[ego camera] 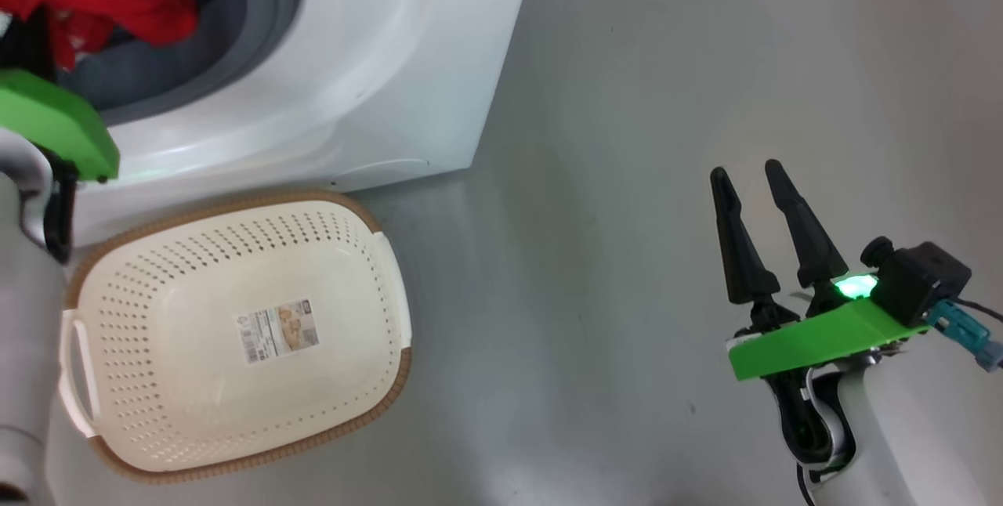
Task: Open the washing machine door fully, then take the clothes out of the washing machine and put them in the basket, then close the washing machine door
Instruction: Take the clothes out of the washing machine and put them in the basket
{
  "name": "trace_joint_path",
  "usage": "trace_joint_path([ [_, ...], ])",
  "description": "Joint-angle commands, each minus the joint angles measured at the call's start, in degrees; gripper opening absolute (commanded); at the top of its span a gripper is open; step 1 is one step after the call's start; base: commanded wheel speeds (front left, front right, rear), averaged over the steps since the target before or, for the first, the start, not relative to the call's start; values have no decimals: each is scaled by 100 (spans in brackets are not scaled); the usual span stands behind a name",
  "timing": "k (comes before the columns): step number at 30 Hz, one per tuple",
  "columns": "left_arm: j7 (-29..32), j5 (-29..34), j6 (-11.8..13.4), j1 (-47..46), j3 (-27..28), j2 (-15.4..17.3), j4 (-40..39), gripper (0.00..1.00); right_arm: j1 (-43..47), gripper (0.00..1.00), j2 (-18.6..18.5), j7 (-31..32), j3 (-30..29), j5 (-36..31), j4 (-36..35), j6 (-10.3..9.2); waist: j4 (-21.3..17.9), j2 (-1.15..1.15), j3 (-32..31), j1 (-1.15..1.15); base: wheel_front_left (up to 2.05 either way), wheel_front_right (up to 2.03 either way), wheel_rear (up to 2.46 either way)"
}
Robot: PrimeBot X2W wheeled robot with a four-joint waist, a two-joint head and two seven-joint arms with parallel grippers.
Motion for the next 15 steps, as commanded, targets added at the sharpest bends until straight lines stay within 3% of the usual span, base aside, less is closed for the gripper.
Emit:
trace_joint_path([
  [1, -66, -102, -30, 219, 204, 251, -417, 0, 200, 100, 3, -37, 80, -87, -105, 36, 120, 0, -224, 0, 0, 0, 0],
  [8, -69, -260, -35, 1245, 731, 146, -1768, 0, 434, 100, 3, -37, -61, -180, -77, 36, 295, 0, -566, 0, 0, 0, 0],
  [15, -70, -187, -93, 2182, 1242, -167, -3066, 0, 664, 100, 3, -37, -188, -280, -76, 36, 520, 0, -861, 0, 0, 0, 0],
])
